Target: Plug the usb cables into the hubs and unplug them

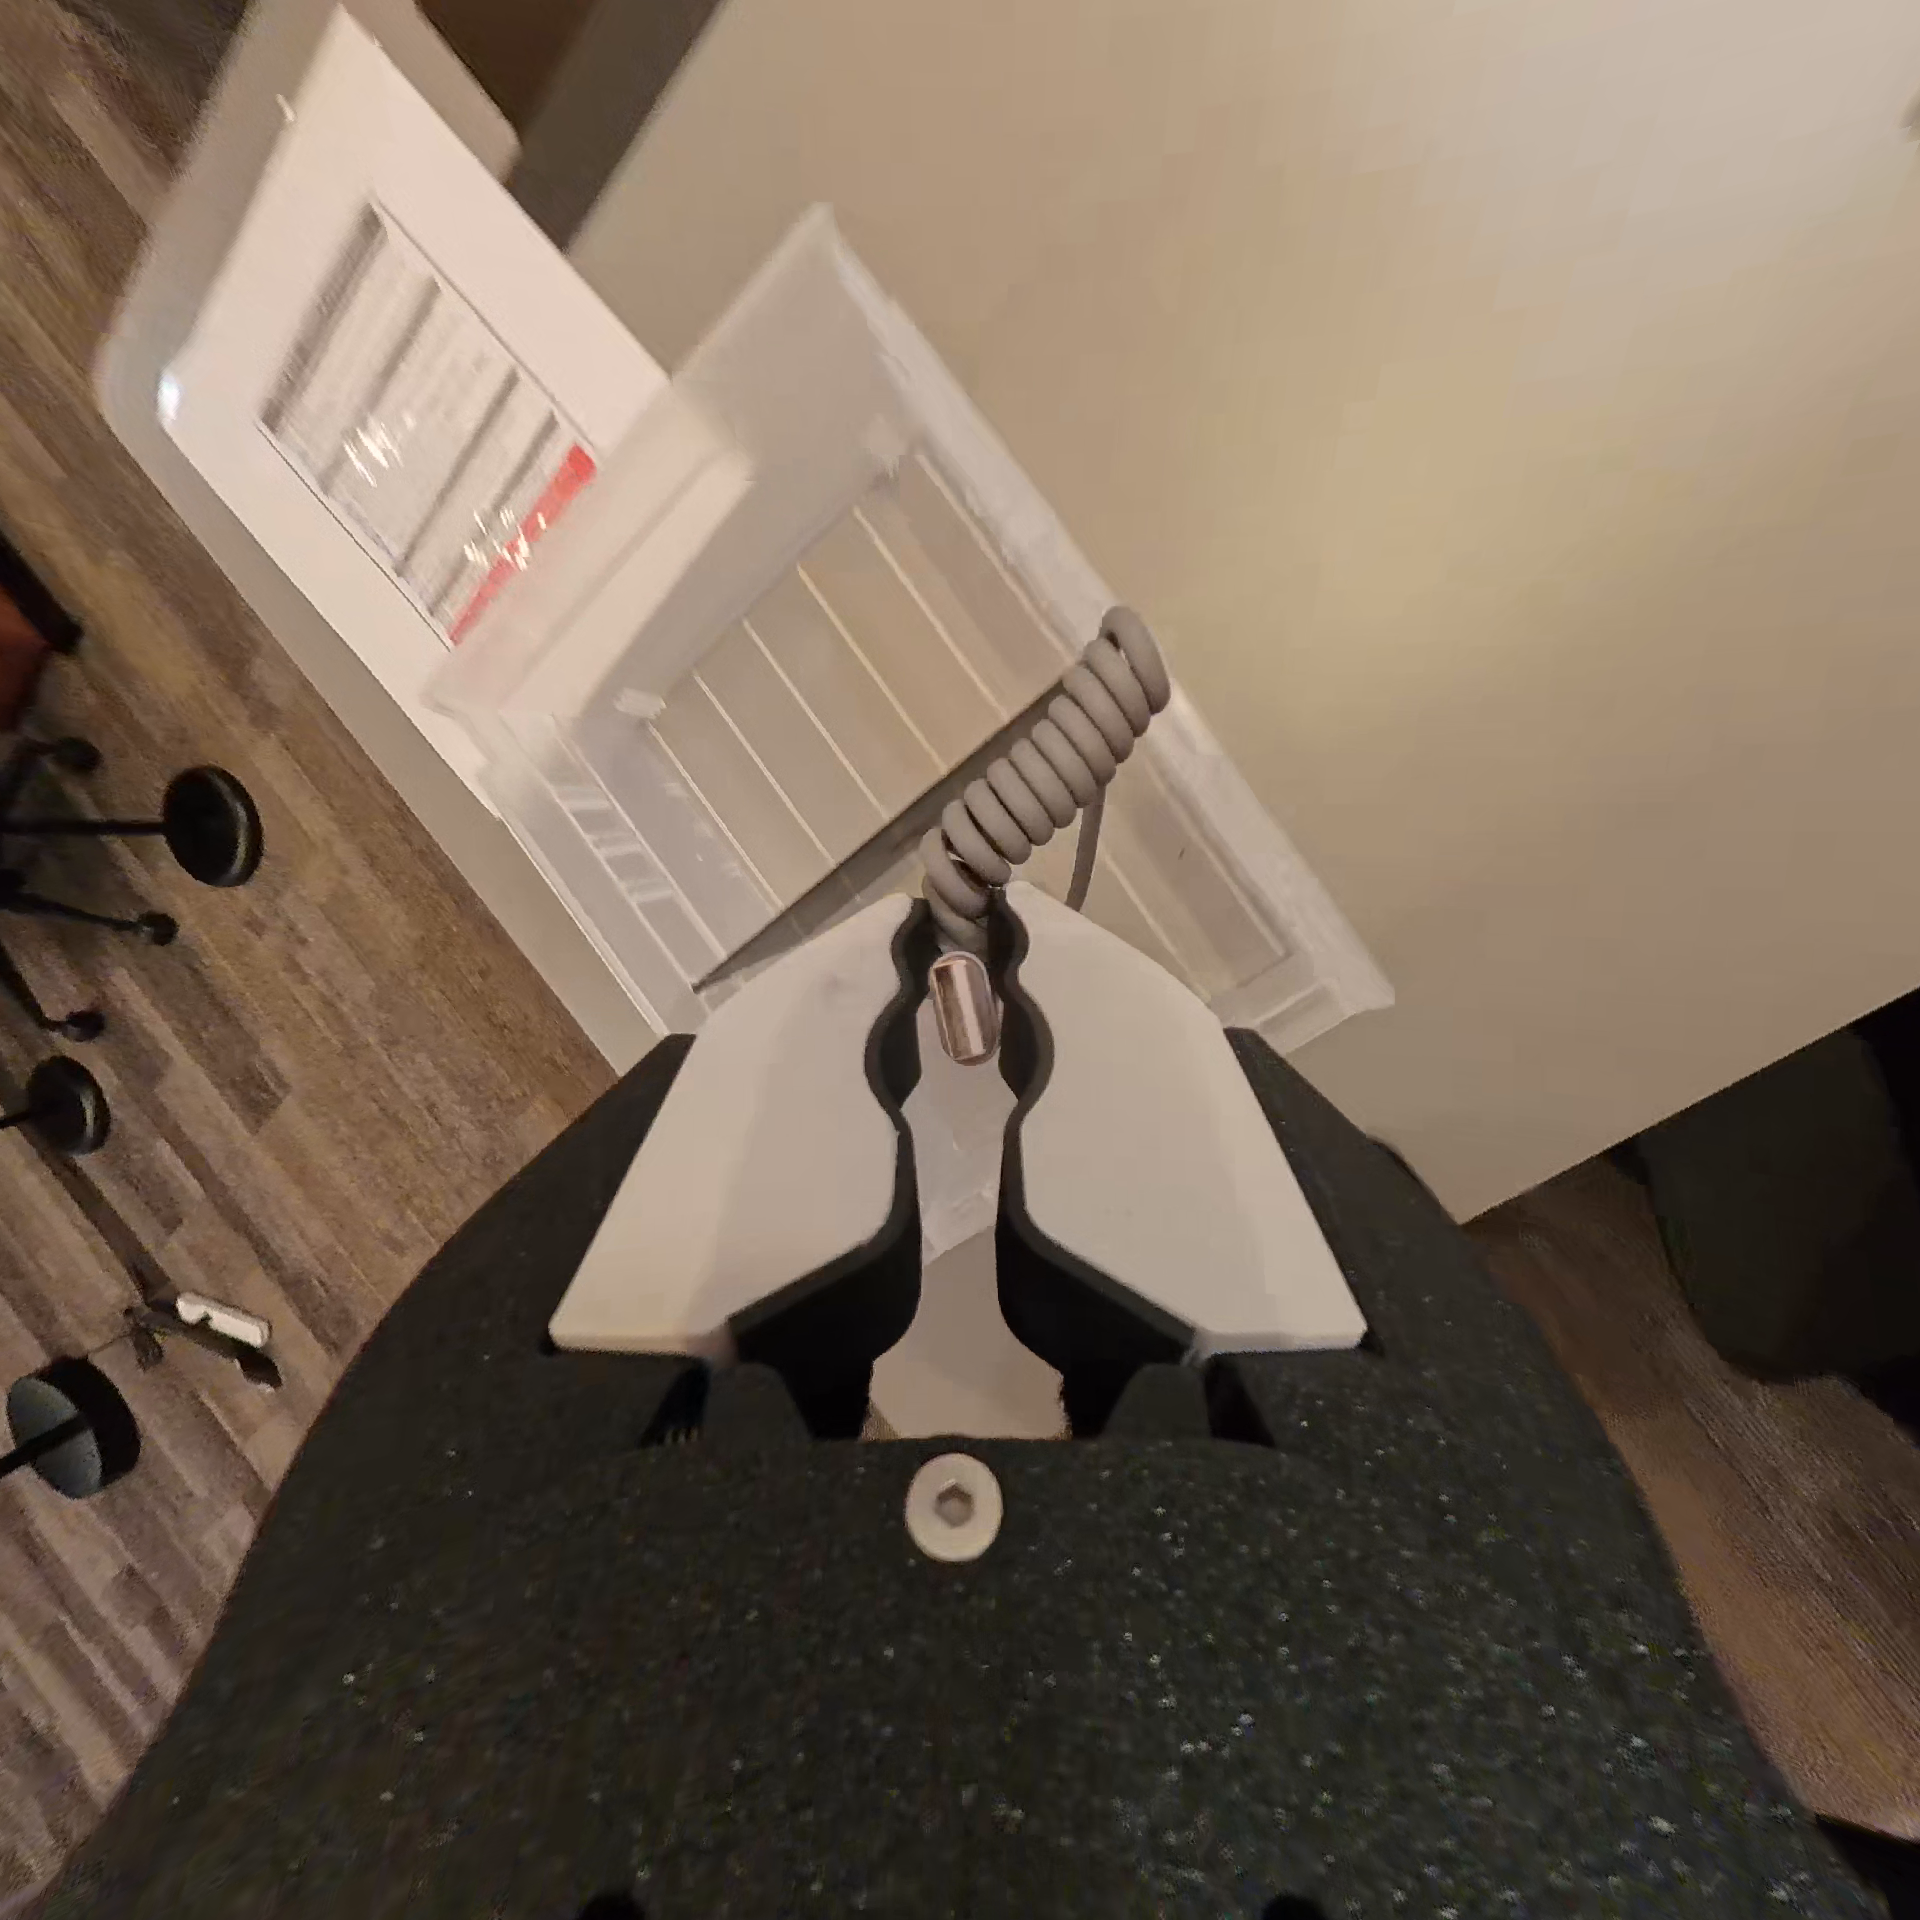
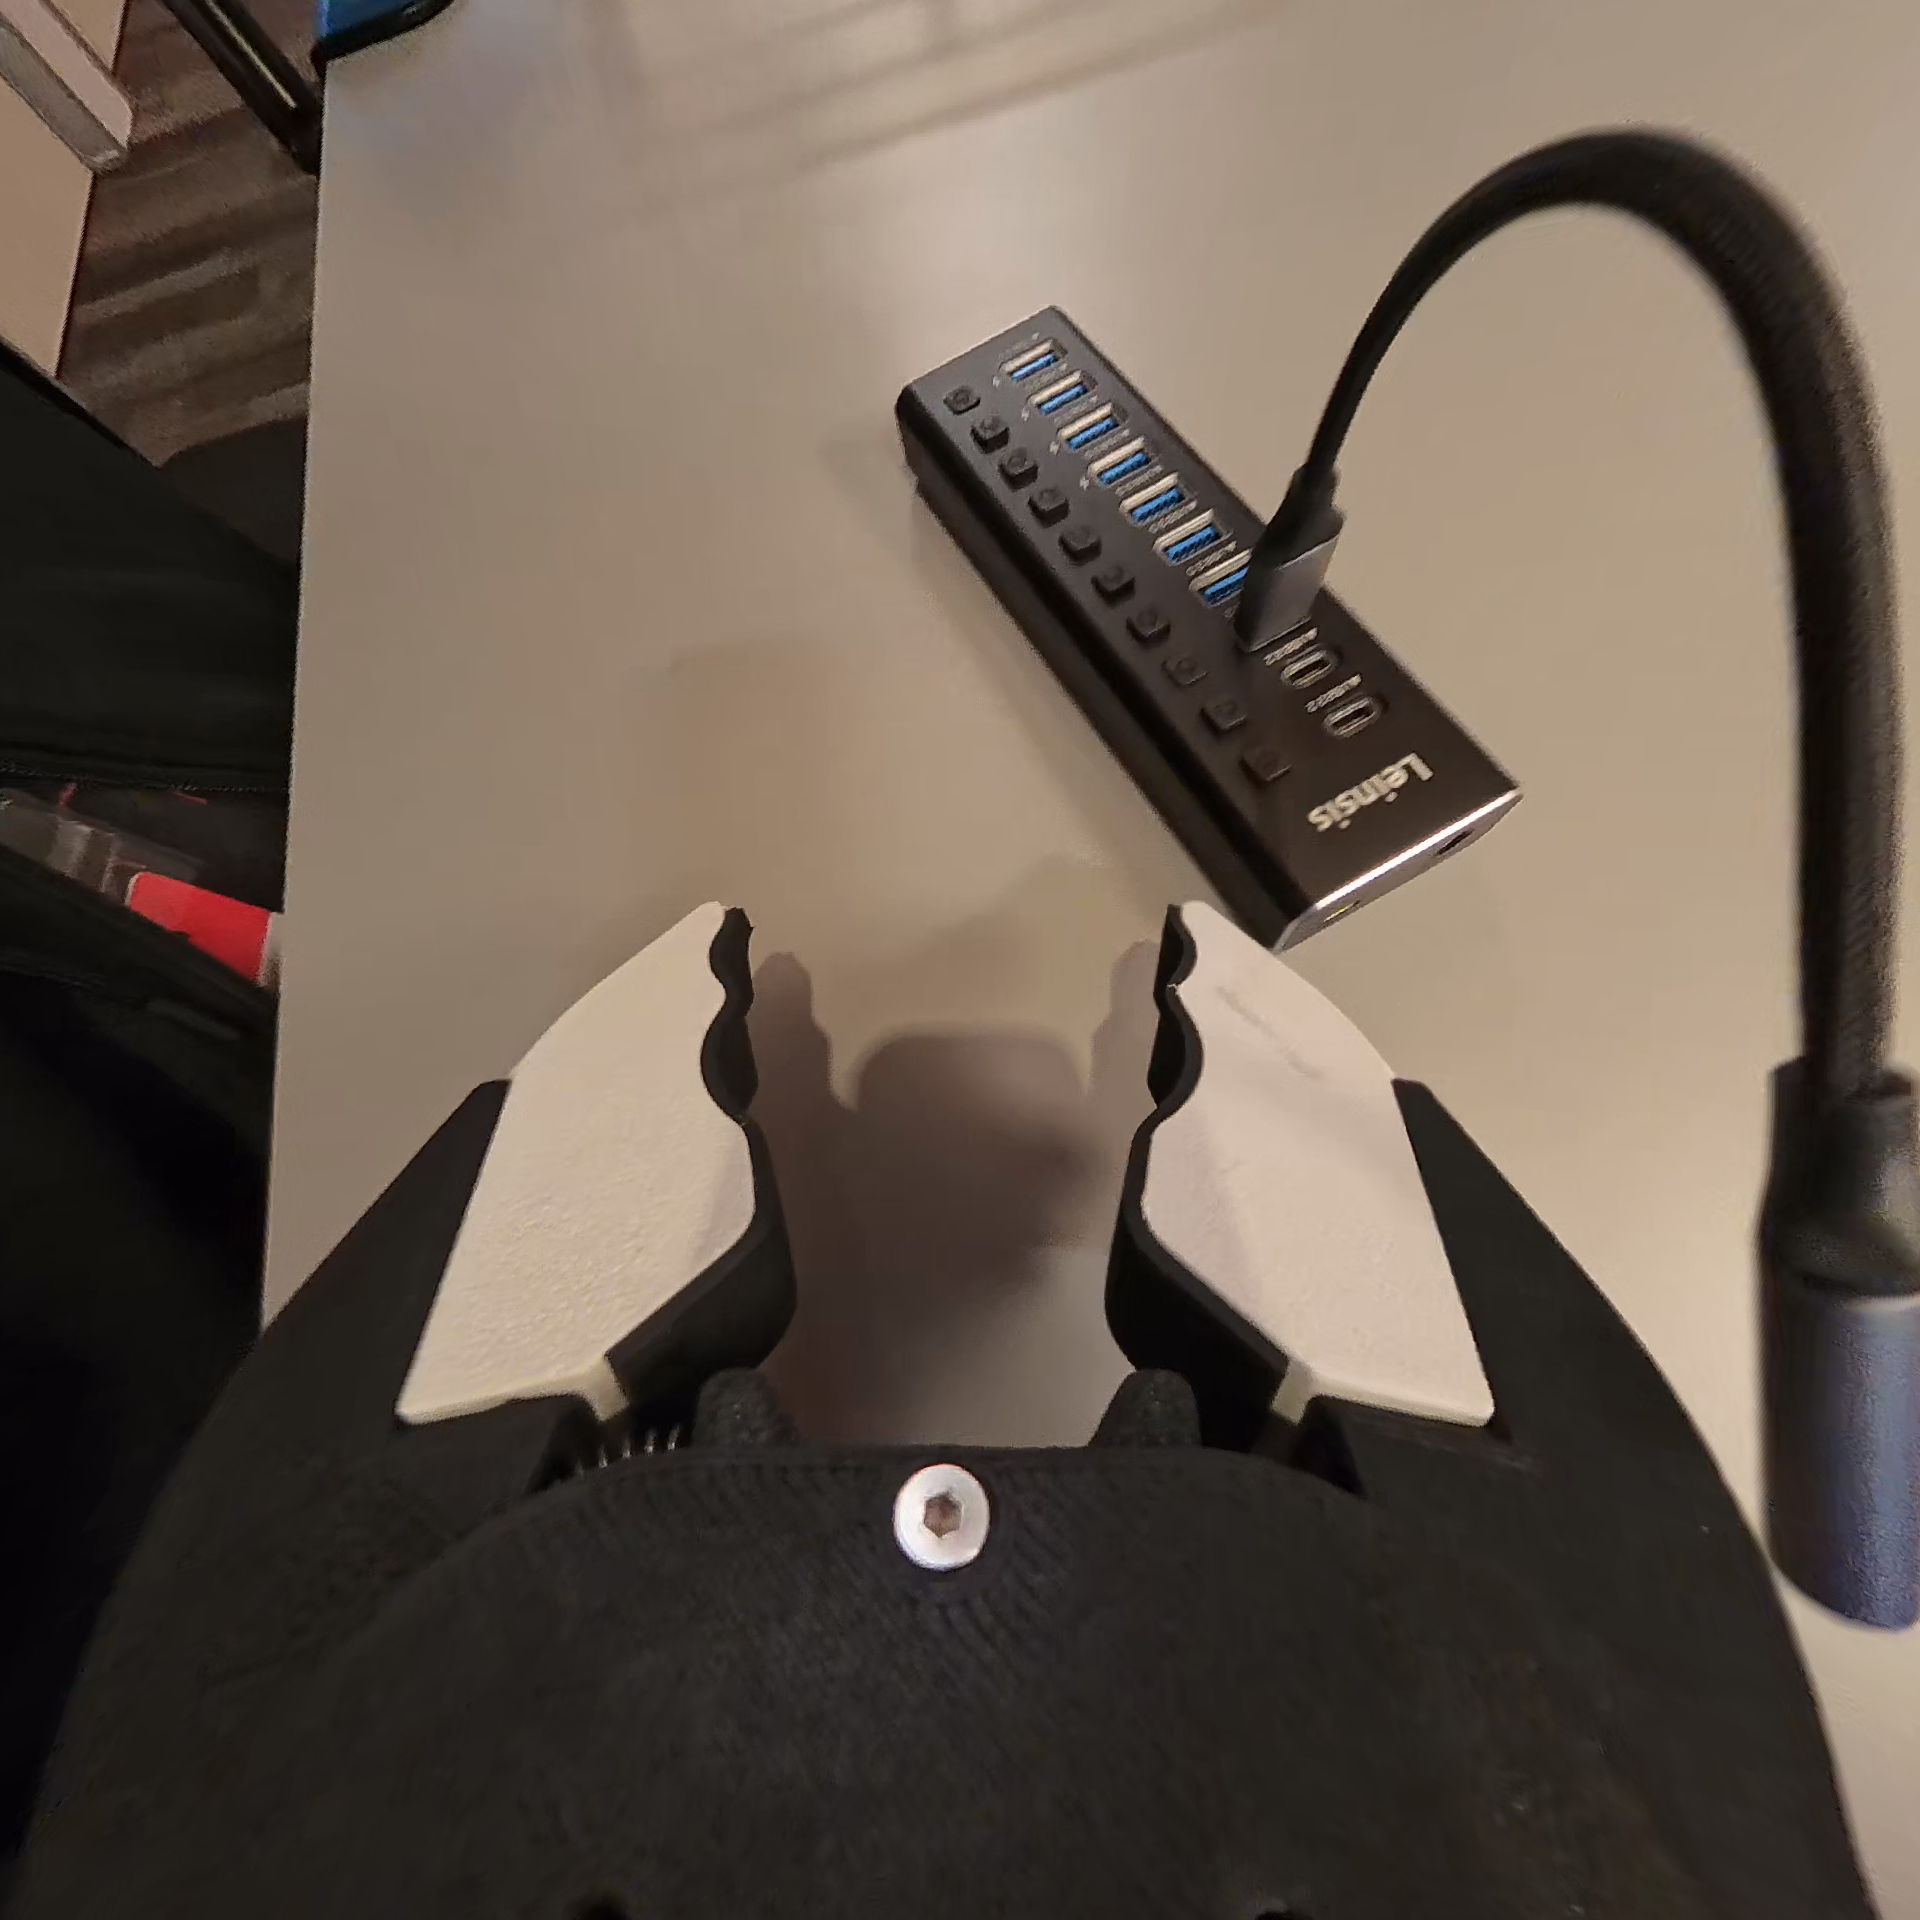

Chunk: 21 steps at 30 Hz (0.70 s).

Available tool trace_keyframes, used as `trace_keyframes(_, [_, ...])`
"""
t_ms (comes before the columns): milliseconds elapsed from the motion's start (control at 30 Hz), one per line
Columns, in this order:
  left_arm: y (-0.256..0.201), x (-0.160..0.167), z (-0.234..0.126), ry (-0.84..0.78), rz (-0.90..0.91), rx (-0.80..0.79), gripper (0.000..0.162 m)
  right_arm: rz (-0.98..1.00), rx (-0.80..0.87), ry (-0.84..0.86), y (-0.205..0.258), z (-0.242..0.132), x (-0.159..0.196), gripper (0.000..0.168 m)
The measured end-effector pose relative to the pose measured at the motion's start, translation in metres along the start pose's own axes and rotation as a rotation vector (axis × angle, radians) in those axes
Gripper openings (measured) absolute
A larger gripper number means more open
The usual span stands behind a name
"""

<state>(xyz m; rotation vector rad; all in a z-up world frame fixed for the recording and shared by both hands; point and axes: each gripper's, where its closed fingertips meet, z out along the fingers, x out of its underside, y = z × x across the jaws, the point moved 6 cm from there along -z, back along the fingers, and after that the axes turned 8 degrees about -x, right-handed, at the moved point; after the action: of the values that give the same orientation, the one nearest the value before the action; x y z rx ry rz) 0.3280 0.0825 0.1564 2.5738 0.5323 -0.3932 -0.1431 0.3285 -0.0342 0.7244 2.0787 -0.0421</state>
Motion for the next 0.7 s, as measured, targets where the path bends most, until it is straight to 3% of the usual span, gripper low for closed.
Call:
trace_keyframes(33, [-0.003, -0.010, -0.008, -0.035, -0.001, -0.009, 0.010, 0.005, -0.008, 0.000, 0.003, -0.001, 0.003, 0.073])
trace_keyframes(167, [-0.021, -0.058, -0.036, -0.208, -0.023, 0.016, 0.010, 0.012, -0.049, 0.004, 0.014, 0.001, 0.012, 0.066])
trace_keyframes(300, [-0.052, -0.110, -0.037, -0.395, -0.056, 0.146, 0.010, -0.024, -0.099, -0.034, 0.022, 0.012, 0.000, 0.063])
trace_keyframes(467, [-0.105, -0.165, 0.000, -0.503, -0.062, 0.357, 0.010, -0.126, -0.052, -0.131, 0.025, 0.032, -0.042, 0.058])
trace_keyframes(700, [-0.174, -0.216, 0.072, -0.610, -0.032, 0.553, 0.010, -0.240, 0.192, -0.257, 0.004, 0.053, -0.094, 0.058])
